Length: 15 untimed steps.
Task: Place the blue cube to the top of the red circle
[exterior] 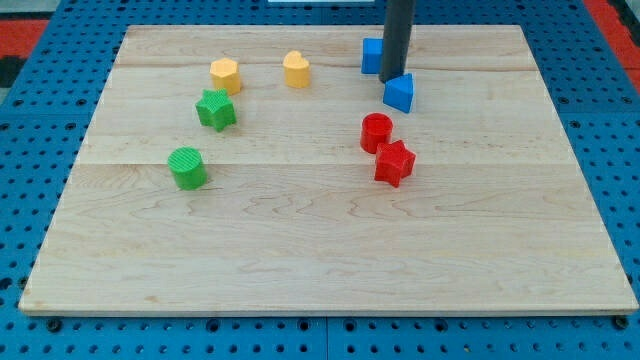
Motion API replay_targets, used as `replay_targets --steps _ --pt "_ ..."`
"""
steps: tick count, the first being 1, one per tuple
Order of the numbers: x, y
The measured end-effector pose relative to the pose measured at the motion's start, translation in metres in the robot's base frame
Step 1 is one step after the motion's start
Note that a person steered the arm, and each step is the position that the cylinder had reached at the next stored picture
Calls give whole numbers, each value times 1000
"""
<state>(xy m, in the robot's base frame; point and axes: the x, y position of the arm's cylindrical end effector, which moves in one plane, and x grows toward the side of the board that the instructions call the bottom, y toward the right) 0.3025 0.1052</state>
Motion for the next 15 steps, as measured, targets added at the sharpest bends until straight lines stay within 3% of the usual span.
replay_targets --steps 1,2,3,4,7,9,10,12,13,15 --pt "-10 40" --pt "-52 62" --pt "-97 30" --pt "-105 -25" --pt "-48 -3" --pt "-81 -20" --pt "-63 -63" --pt "-37 -49" --pt "-44 -7" --pt "14 53"
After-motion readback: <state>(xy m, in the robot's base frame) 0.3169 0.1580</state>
